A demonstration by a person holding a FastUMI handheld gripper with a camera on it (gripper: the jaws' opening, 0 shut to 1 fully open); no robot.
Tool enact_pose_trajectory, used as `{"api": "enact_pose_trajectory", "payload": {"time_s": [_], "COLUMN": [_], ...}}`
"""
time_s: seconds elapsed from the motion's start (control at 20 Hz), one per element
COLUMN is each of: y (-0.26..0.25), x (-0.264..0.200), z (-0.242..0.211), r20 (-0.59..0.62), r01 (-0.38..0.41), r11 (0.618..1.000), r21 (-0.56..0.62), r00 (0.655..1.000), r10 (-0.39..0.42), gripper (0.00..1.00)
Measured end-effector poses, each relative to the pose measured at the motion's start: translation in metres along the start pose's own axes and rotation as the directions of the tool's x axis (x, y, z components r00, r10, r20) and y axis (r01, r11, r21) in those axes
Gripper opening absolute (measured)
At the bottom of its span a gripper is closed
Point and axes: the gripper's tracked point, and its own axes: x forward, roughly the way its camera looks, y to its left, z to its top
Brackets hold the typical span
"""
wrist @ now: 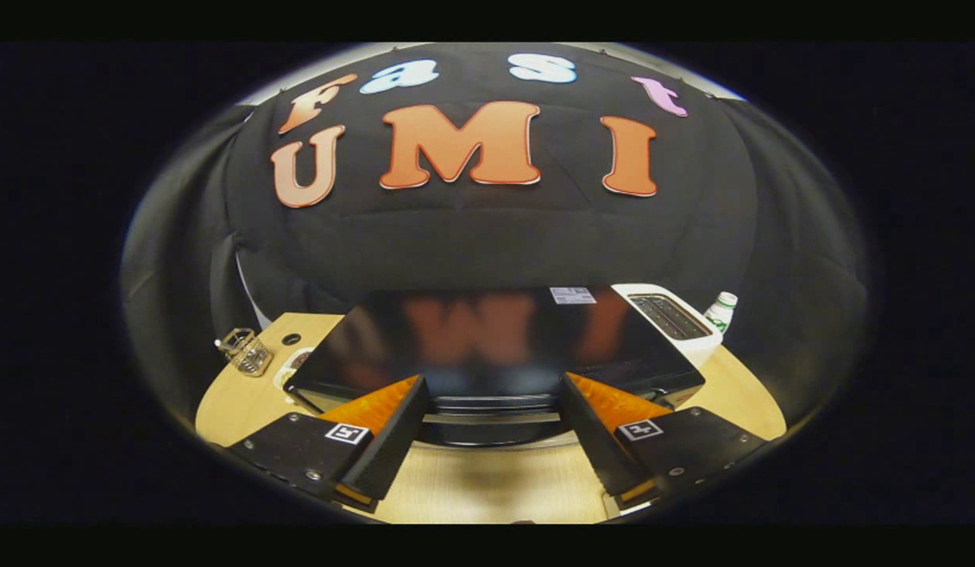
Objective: Open the toaster oven, put the food inside, and close the toaster oven door.
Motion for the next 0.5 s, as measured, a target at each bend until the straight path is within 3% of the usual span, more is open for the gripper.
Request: {"api": "enact_pose_trajectory", "payload": {"time_s": [0.5], "y": [0.004], "x": [-0.041], "z": [-0.029], "r20": [-0.036], "r01": [-0.006], "r11": [1.0], "r21": [0.019], "r00": [0.999], "r10": [0.007], "gripper": [0.99]}}
